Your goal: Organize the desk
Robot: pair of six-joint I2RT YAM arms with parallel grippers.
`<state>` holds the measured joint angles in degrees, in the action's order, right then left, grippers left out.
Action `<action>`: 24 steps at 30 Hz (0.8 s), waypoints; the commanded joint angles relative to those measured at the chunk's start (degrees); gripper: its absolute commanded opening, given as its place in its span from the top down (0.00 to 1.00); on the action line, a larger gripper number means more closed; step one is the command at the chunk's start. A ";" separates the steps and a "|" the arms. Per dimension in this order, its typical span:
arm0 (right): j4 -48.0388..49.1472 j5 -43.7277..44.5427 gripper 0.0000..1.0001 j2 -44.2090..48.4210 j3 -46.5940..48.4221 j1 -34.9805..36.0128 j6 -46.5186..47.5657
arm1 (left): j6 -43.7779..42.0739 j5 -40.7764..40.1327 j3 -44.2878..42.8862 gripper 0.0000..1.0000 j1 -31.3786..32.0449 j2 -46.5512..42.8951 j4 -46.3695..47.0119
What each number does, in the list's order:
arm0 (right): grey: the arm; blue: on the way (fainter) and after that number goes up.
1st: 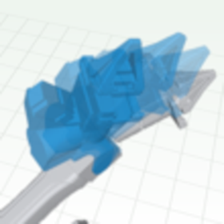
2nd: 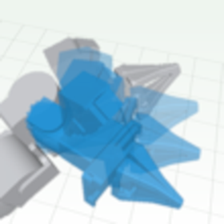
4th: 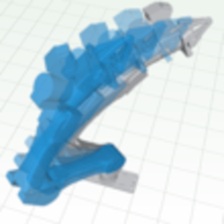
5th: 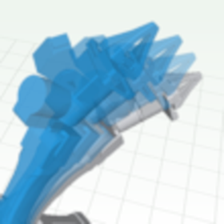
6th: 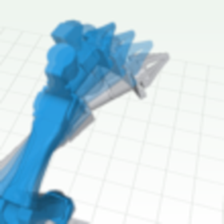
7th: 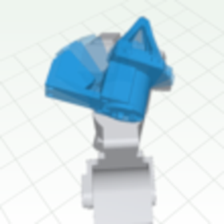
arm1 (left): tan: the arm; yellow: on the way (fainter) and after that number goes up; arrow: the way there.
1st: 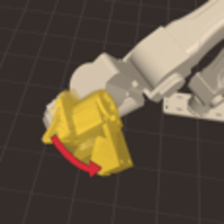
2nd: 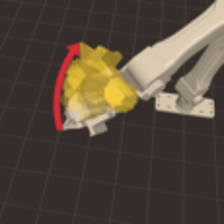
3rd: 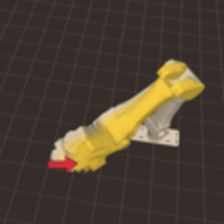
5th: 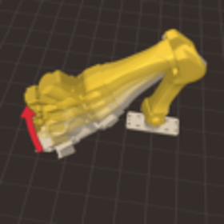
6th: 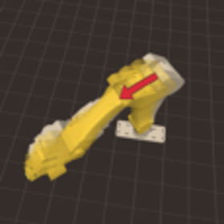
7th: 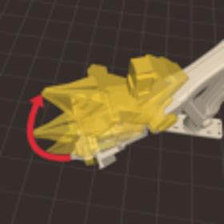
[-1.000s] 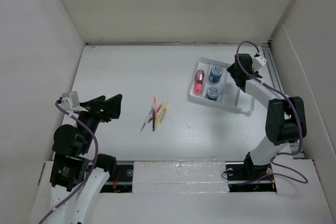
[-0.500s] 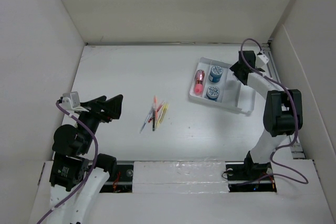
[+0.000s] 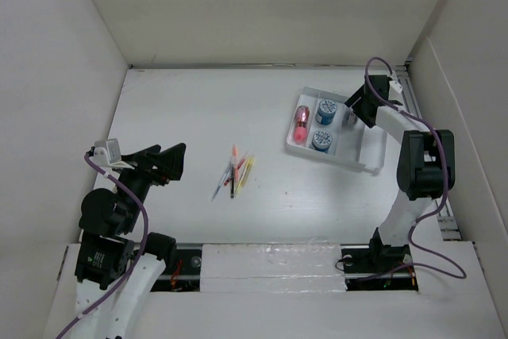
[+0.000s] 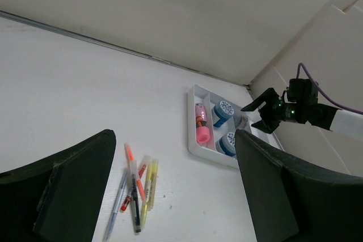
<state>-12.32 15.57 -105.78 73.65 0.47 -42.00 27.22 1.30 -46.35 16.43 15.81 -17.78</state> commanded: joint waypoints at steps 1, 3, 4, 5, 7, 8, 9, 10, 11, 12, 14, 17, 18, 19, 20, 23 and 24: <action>2.56 -2.30 0.25 1.19 1.14 0.23 1.39 | -0.86 0.11 0.38 0.18 0.27 -0.43 2.75; 1.51 -2.82 0.26 0.49 1.94 0.23 1.22 | -0.77 0.28 0.38 0.18 0.27 -0.17 2.84; 1.07 -3.26 0.27 0.05 2.55 -0.29 1.22 | -0.85 0.46 0.38 0.18 0.27 -0.26 2.75; 0.72 -3.18 0.28 0.04 2.55 -0.29 1.22 | -0.86 0.37 0.38 0.18 0.27 -0.43 2.75; 1.59 -2.31 0.34 0.66 1.94 -0.29 1.30 | -0.77 0.02 0.38 0.18 0.27 -0.52 2.75; 1.77 -1.95 0.35 1.09 1.50 -0.29 1.30 | -0.85 0.02 0.38 0.18 0.27 -0.35 2.84; 1.77 -1.51 0.36 1.19 1.50 -0.29 1.22 | -0.86 0.10 0.38 0.18 0.27 -0.08 2.84; 1.68 -1.08 0.32 1.19 1.59 0.31 1.48 | -0.86 0.45 0.47 0.18 0.27 -0.08 2.84; 1.42 -0.72 0.29 1.01 2.02 0.84 1.83 | -0.86 0.46 0.56 0.18 0.27 -0.17 2.93; 0.29 0.15 0.26 0.58 2.55 0.85 2.44 | -0.86 0.46 0.56 0.18 0.27 -0.34 2.84; -0.95 2.88 0.18 -0.13 3.69 2.42 3.06 | -0.86 0.28 0.47 0.18 0.27 -0.08 3.01; -3.93 4.20 0.17 -2.41 6.50 2.96 3.59 | -0.86 0.72 0.56 0.18 0.27 -0.08 2.93; -4.64 4.81 0.17 -2.94 7.21 3.74 4.20 | -0.86 0.63 0.56 0.18 0.27 -0.26 2.93; -4.82 5.95 0.17 -3.38 7.47 4.44 4.64 | -0.86 0.37 0.47 0.18 0.27 -0.34 2.93; -5.08 6.31 0.17 -3.73 7.82 4.45 4.82 | -0.86 0.28 0.56 0.18 0.27 -0.26 3.01; -7.18 5.09 0.17 -5.40 9.41 4.45 5.00 | -0.94 0.72 0.56 0.18 0.27 -0.08 2.93; -7.54 4.73 0.17 -5.75 9.67 3.93 5.26 | -0.94 0.72 0.47 0.18 0.27 -0.17 2.93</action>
<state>-17.06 19.94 -110.41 80.64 4.58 -37.69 27.05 1.32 -46.30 16.43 15.84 -17.78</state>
